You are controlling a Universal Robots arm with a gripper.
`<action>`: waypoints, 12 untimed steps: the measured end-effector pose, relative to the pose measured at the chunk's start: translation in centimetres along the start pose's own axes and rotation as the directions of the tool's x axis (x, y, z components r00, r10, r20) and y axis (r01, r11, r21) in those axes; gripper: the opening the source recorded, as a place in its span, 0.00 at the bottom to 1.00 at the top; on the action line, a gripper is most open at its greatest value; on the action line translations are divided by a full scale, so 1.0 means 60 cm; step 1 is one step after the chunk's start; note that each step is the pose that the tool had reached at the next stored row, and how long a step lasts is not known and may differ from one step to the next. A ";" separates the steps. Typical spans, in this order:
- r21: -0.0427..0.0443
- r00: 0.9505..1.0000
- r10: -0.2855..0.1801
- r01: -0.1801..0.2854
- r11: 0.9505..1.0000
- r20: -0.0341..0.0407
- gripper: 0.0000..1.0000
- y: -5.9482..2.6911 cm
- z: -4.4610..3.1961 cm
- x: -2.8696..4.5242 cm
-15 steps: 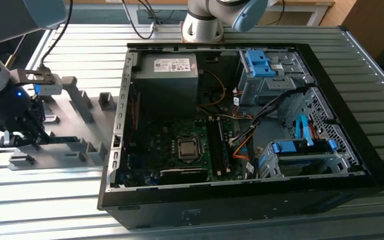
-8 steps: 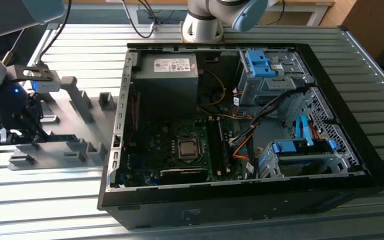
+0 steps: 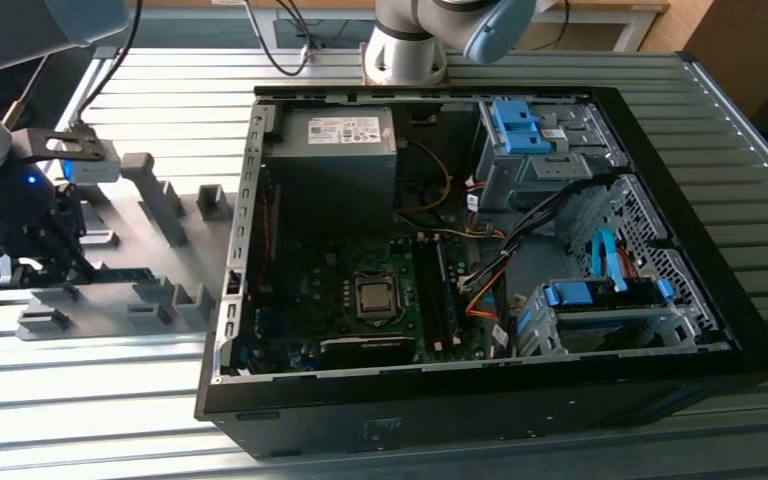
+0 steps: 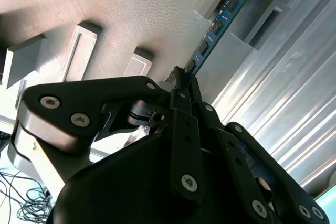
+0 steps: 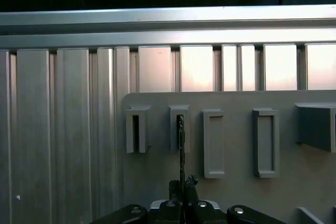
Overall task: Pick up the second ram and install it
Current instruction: 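Pick up the second ram and move it above second insertion slot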
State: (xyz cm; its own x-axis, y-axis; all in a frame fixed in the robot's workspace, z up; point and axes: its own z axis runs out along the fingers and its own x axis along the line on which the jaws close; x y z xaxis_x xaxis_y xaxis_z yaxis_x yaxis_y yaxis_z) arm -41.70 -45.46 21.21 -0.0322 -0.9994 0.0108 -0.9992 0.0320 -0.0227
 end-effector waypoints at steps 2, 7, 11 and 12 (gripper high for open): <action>0.000 1.000 0.000 0.000 1.000 0.000 0.14 0.000 -0.001 0.000; 0.000 1.000 0.000 0.000 1.000 0.000 0.14 0.000 -0.004 0.000; 0.000 1.000 0.000 0.000 1.000 0.000 0.14 0.000 -0.007 0.000; 0.000 1.000 0.000 0.000 1.000 0.000 0.14 0.000 -0.008 0.000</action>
State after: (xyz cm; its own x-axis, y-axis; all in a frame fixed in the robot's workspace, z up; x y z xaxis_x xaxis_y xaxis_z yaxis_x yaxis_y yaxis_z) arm -41.70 -45.46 21.66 -0.0322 -0.9994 0.0108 -0.9992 0.0320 -0.0227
